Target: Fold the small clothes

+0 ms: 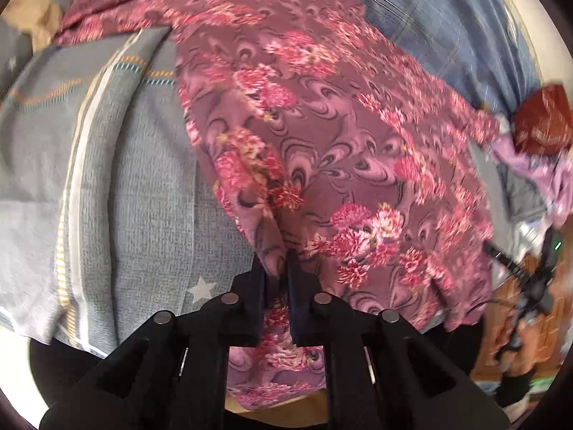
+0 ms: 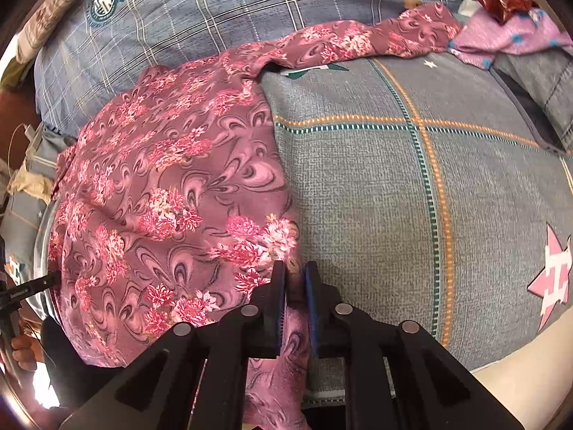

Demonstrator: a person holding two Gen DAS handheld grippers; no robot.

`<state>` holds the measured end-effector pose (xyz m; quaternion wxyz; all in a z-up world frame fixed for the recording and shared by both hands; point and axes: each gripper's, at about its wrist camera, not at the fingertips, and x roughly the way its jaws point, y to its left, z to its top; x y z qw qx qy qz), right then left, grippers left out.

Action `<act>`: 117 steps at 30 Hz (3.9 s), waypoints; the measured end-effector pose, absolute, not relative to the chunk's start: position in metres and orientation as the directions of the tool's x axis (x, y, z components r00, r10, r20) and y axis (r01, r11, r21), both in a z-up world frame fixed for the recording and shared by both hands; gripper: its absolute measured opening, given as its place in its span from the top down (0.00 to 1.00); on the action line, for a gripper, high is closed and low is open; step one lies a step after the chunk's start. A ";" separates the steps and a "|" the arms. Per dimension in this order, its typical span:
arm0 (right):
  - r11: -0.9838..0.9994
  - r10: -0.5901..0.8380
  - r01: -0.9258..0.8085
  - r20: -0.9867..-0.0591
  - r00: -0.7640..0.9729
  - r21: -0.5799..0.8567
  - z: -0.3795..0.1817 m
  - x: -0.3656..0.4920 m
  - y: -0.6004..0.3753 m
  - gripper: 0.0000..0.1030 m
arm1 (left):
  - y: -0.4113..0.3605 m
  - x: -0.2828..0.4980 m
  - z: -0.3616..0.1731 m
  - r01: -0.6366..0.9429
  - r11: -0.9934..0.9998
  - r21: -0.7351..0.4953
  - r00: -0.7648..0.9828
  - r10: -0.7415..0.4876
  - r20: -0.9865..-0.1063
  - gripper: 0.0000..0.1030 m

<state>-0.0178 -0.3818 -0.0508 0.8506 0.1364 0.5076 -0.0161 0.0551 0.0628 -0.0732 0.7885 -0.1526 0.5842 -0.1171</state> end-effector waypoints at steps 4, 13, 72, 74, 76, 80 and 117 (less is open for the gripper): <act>0.962 0.118 0.159 -0.866 0.486 0.220 -0.051 -0.019 -0.378 0.88 | 0.065 0.057 -0.069 0.002 0.941 -0.337 0.303 -0.322 -0.897 0.94; 0.946 0.225 0.084 -0.820 0.527 0.314 -0.021 -0.018 -0.369 0.91 | 0.119 0.064 -0.019 -0.084 0.949 -0.305 0.402 -0.248 -0.881 0.96; 0.863 0.164 0.336 -0.837 0.522 0.378 -0.017 -0.095 -0.449 0.89 | 0.102 0.008 -0.038 0.059 0.952 -0.301 0.229 -0.307 -0.924 0.64; 0.845 0.179 0.335 -0.810 0.558 0.418 -0.010 -0.091 -0.453 0.85 | 0.095 0.018 -0.035 0.053 0.957 -0.286 0.278 -0.289 -0.916 0.40; 0.857 0.174 0.308 -0.794 0.582 0.414 -0.001 -0.081 -0.448 0.62 | 0.087 0.036 -0.034 0.055 0.962 -0.268 0.320 -0.272 -0.908 0.40; 0.874 0.219 0.237 -0.778 0.588 0.425 -0.001 -0.049 -0.429 0.59 | 0.083 0.071 -0.053 0.012 0.964 -0.265 0.296 -0.256 -0.920 0.33; 0.670 0.034 0.500 -0.695 0.718 0.549 0.001 0.150 -0.646 0.56 | -0.038 0.190 -0.013 0.155 0.937 -0.314 0.360 -0.349 -0.865 0.28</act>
